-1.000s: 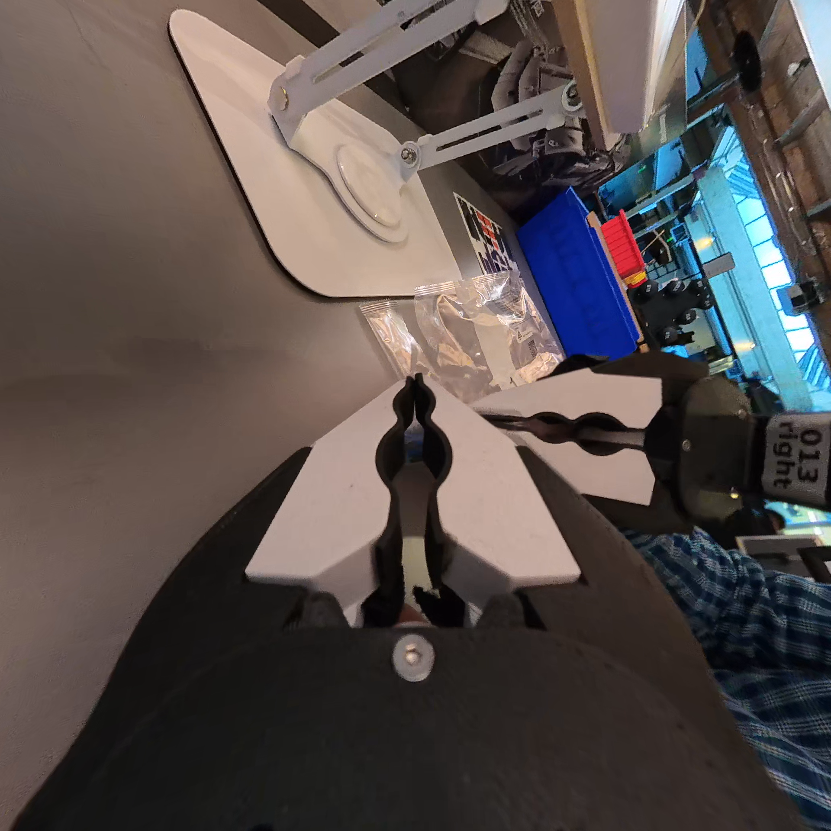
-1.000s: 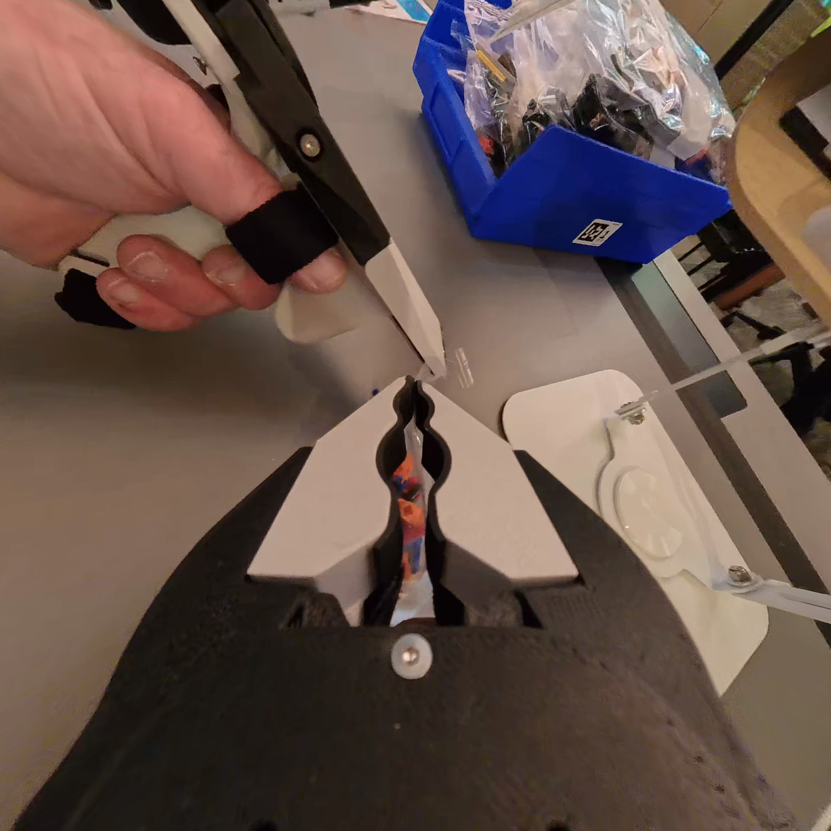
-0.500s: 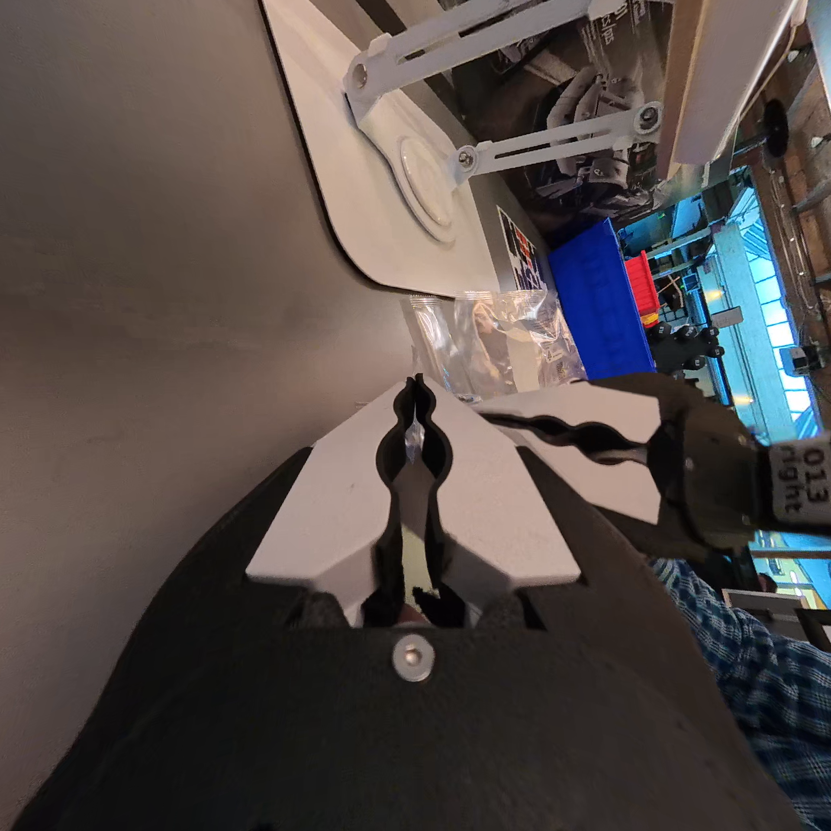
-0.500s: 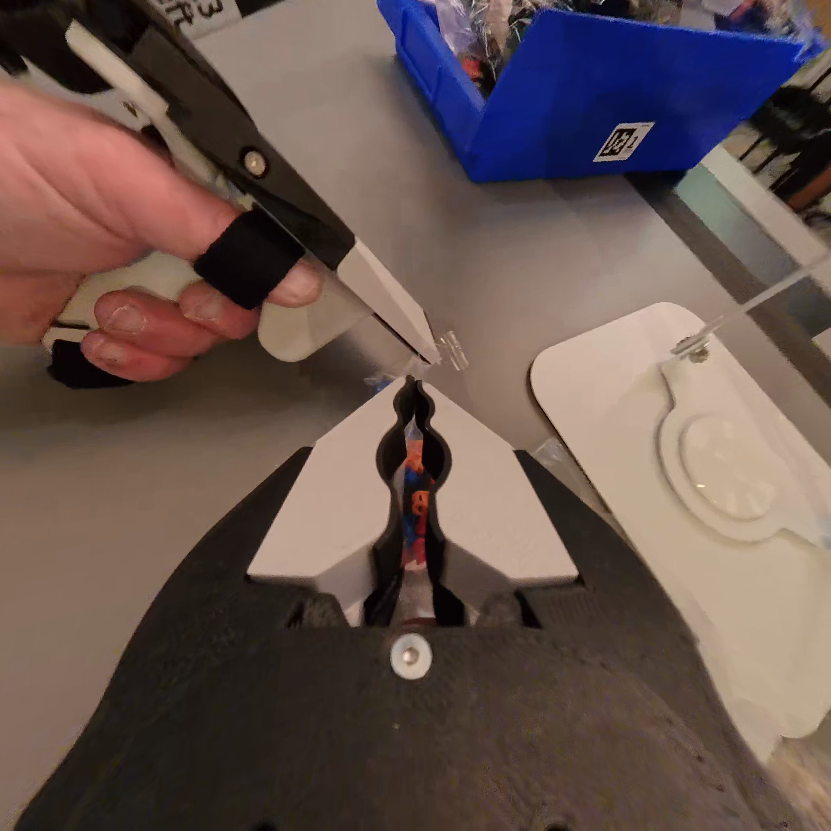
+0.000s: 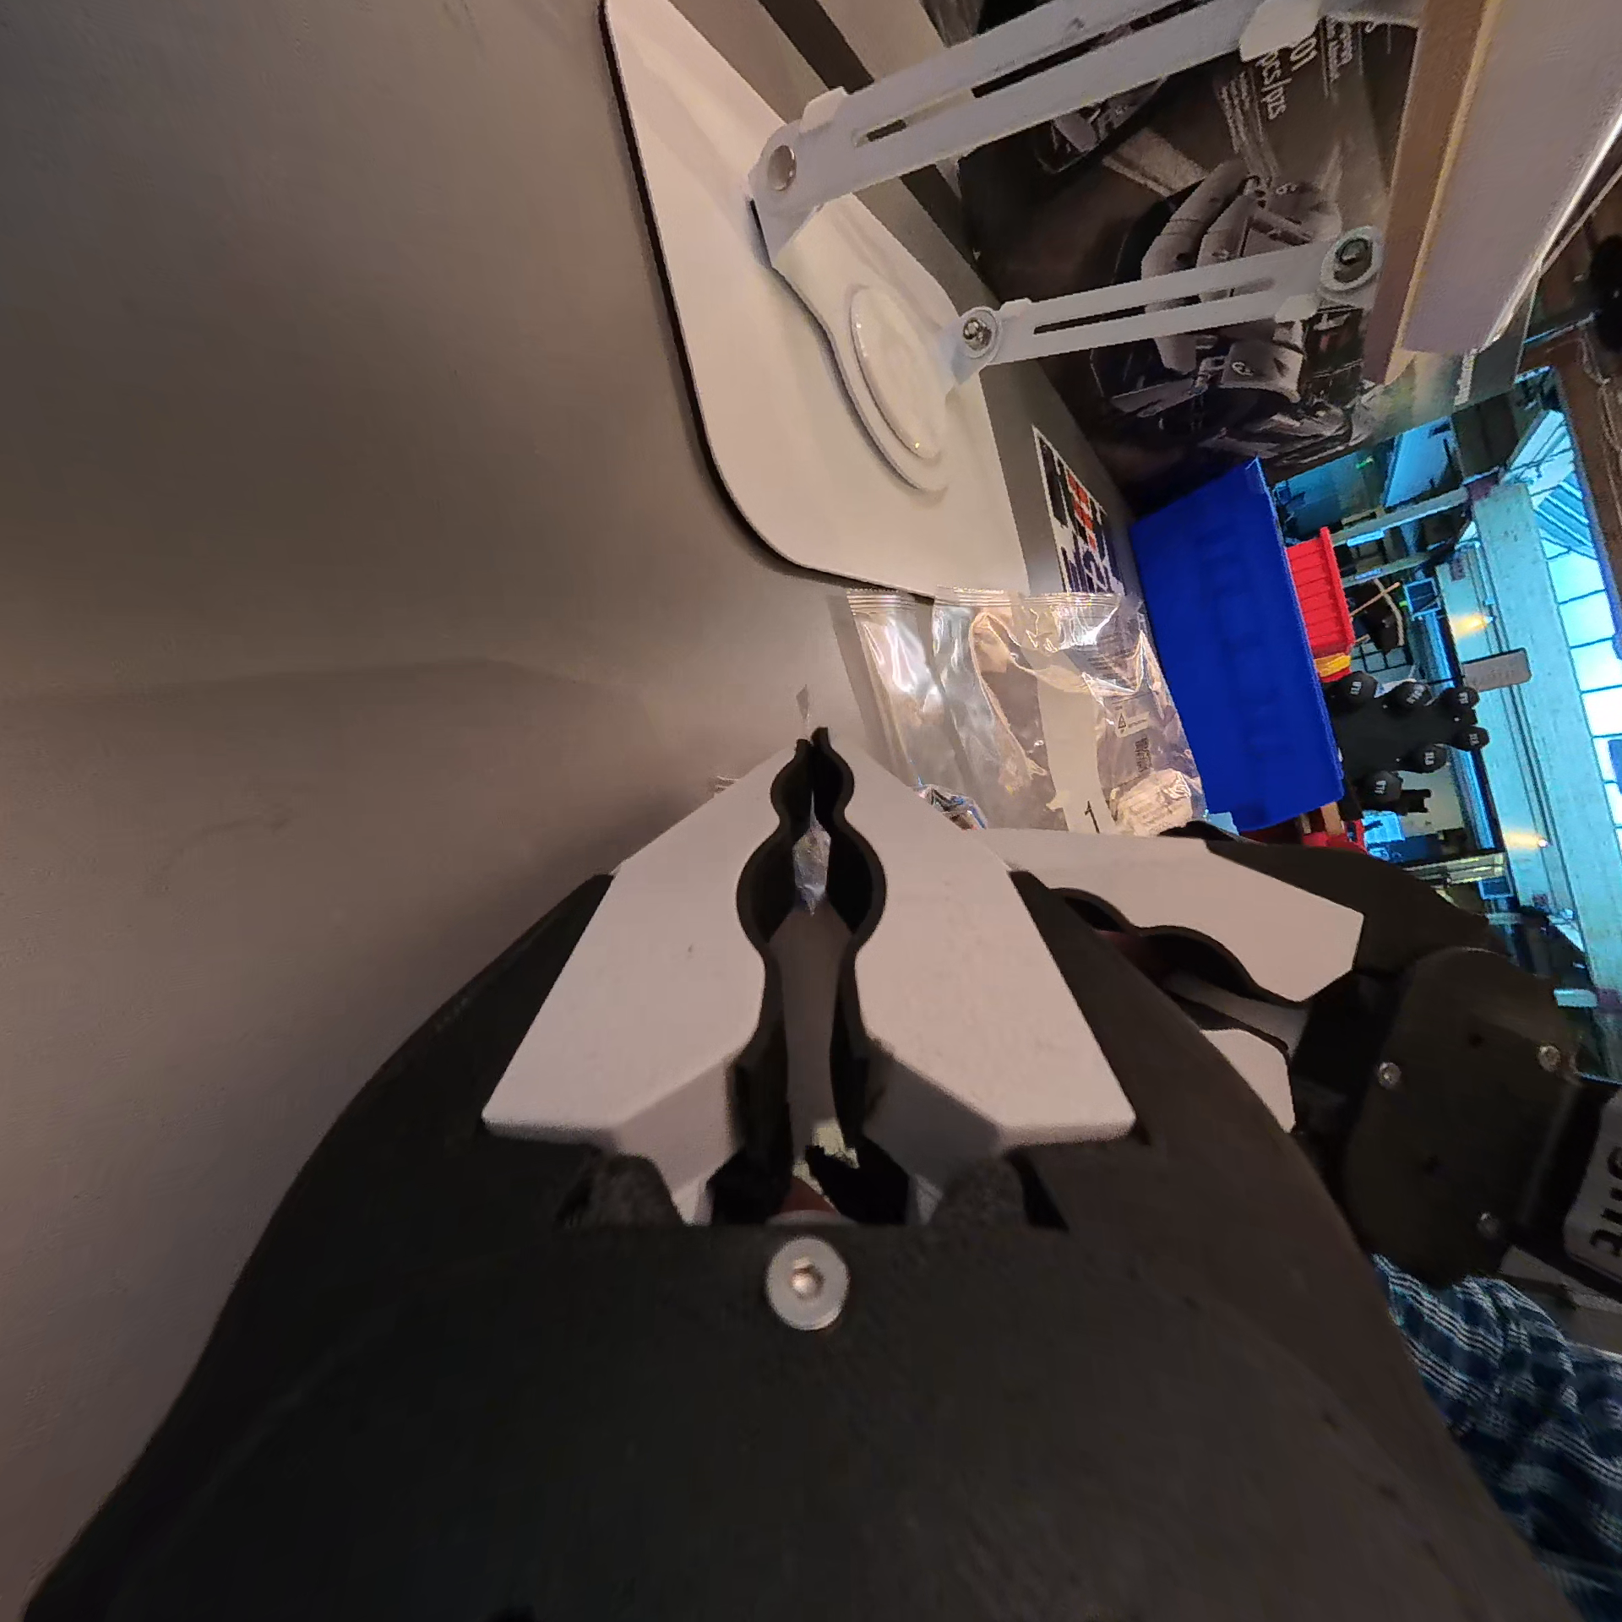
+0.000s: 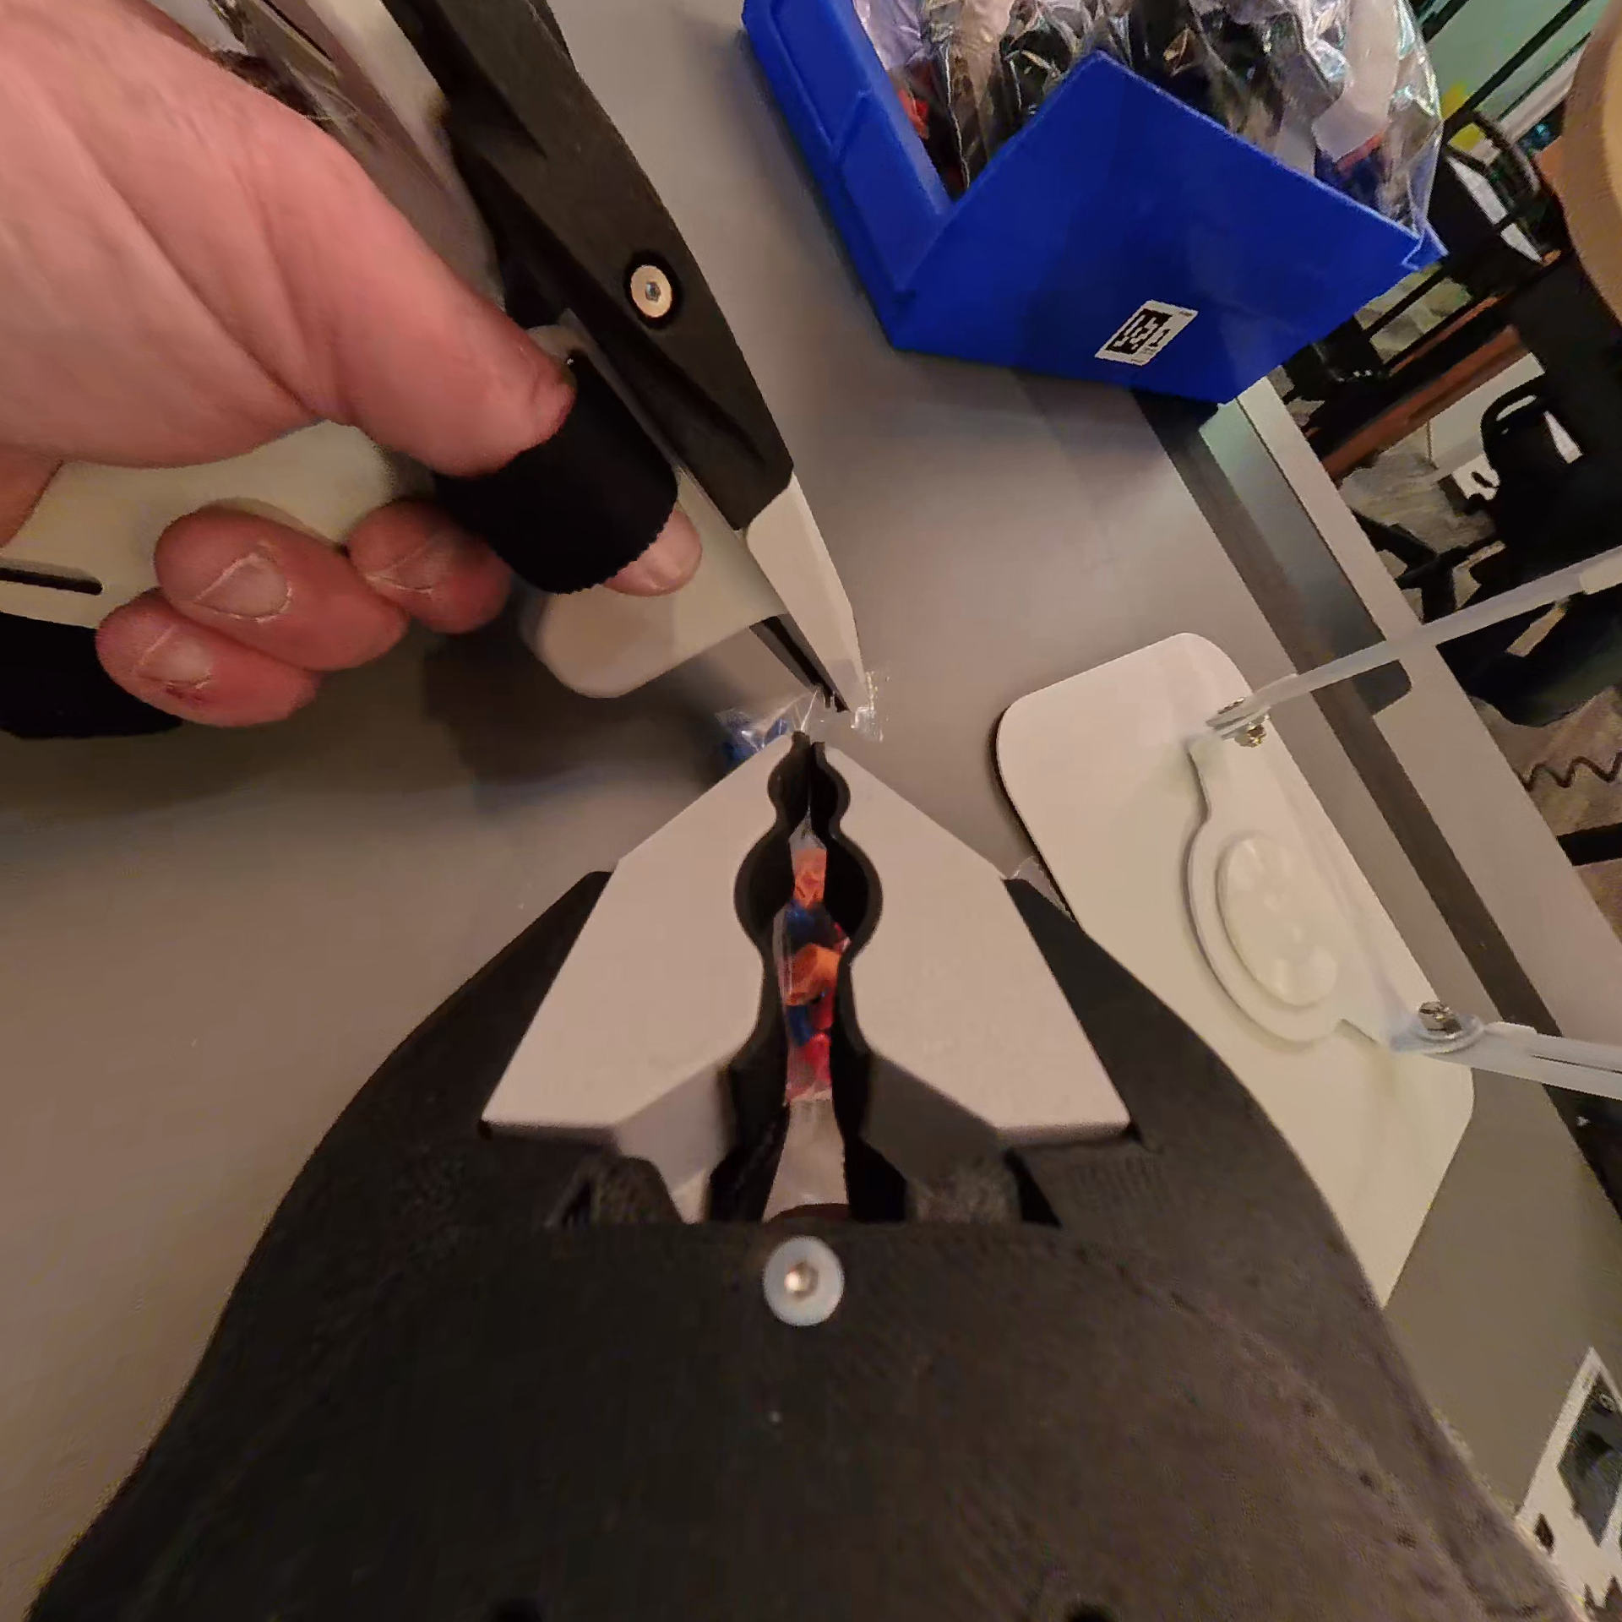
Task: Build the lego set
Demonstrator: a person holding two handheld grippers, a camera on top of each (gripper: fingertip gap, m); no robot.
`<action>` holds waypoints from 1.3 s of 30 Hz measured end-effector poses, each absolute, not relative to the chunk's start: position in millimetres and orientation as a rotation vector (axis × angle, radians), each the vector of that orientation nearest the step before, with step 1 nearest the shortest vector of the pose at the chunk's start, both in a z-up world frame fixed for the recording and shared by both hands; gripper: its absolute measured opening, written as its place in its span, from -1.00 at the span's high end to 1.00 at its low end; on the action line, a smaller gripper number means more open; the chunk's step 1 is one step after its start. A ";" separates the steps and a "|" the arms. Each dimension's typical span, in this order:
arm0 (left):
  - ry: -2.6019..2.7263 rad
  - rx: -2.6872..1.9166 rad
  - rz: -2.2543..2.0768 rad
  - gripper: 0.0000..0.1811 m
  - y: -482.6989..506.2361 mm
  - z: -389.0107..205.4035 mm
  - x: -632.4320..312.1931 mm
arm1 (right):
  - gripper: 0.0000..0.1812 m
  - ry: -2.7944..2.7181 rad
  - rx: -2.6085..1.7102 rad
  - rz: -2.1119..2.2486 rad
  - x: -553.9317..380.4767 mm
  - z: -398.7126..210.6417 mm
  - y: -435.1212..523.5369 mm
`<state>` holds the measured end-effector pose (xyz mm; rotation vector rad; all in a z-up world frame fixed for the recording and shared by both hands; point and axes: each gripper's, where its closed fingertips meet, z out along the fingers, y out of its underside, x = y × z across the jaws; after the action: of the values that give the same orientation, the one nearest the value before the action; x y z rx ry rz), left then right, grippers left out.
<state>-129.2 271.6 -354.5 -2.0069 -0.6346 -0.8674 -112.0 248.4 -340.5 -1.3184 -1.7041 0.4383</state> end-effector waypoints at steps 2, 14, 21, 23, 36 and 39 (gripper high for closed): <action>-0.641 -2.018 -0.857 1.00 272.1 -356.6 -129.8 | 1.00 -1.713 -1.304 0.417 -113.1 -342.1 245.5; -0.653 -2.037 -0.820 1.00 273.0 -360.0 -131.5 | 1.00 -1.711 -1.281 0.372 -111.2 -339.8 243.9; -0.658 -2.052 -0.806 1.00 273.6 -362.3 -131.4 | 1.00 -1.722 -1.260 0.344 -109.8 -340.7 240.2; -0.659 -2.053 -0.804 1.00 273.4 -362.5 -131.6 | 1.00 -1.722 -1.253 0.332 -108.8 -339.7 238.3; -0.736 -2.031 -0.759 1.00 277.2 -364.7 -148.7 | 1.00 -1.736 -1.196 0.386 -104.3 -333.3 217.2; -0.655 -2.063 -0.717 1.00 278.1 -363.3 -140.2 | 1.00 -1.745 -1.241 0.423 -100.1 -339.4 221.2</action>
<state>-140.2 278.1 -363.3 -2.0633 -0.6552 -0.7174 -100.1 221.2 -339.4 -1.2408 -1.7451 0.4232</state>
